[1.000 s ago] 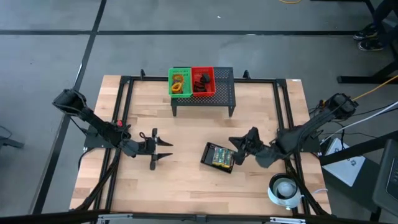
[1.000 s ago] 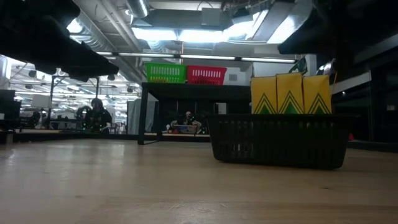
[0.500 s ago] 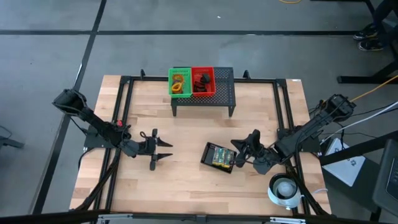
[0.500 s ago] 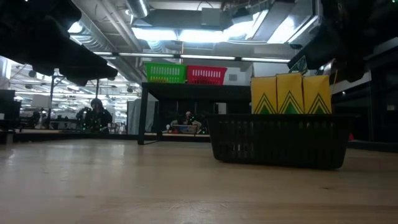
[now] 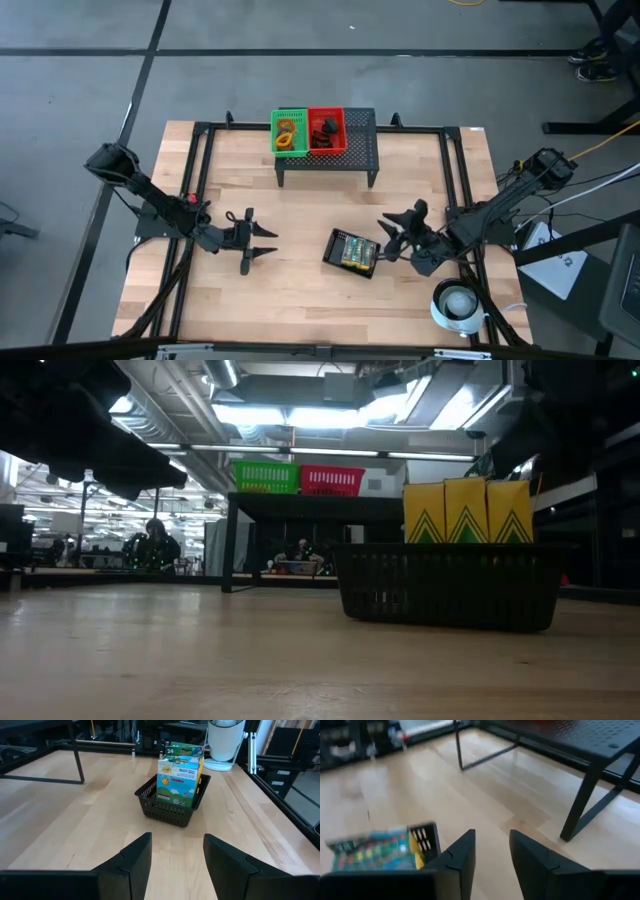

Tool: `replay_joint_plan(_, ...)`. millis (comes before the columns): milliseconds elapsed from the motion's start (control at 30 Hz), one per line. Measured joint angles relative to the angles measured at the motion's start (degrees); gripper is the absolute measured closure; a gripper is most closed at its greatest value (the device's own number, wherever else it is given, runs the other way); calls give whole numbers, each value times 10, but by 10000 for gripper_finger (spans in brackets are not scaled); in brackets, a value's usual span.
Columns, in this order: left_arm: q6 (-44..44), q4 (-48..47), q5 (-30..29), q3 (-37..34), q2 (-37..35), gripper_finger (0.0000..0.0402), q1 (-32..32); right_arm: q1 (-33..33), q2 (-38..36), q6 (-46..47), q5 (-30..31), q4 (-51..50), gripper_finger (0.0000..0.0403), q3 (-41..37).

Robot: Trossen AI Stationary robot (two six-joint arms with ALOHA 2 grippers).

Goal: Pick & Place Office Desk Supplies
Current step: Put the black bin on the shelf

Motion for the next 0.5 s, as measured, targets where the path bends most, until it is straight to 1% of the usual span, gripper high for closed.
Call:
replay_joint_plan(100, -2, 0, -1, 0, 0, 226, 0, -6, 6, -35, -24, -2, 278, 0)
replay_joint_plan(333, -10, 0, -2, 0, 0, 226, 0, -24, 10, -38, -58, -1, 277, 0)
replay_joint_plan(433, -11, 0, -1, 0, 0, 226, 0, -32, 10, -46, -103, -7, 277, 0)
replay_joint_plan(500, -12, 0, -1, 0, 0, 226, 0, -38, 14, -29, -144, -17, 277, 0)
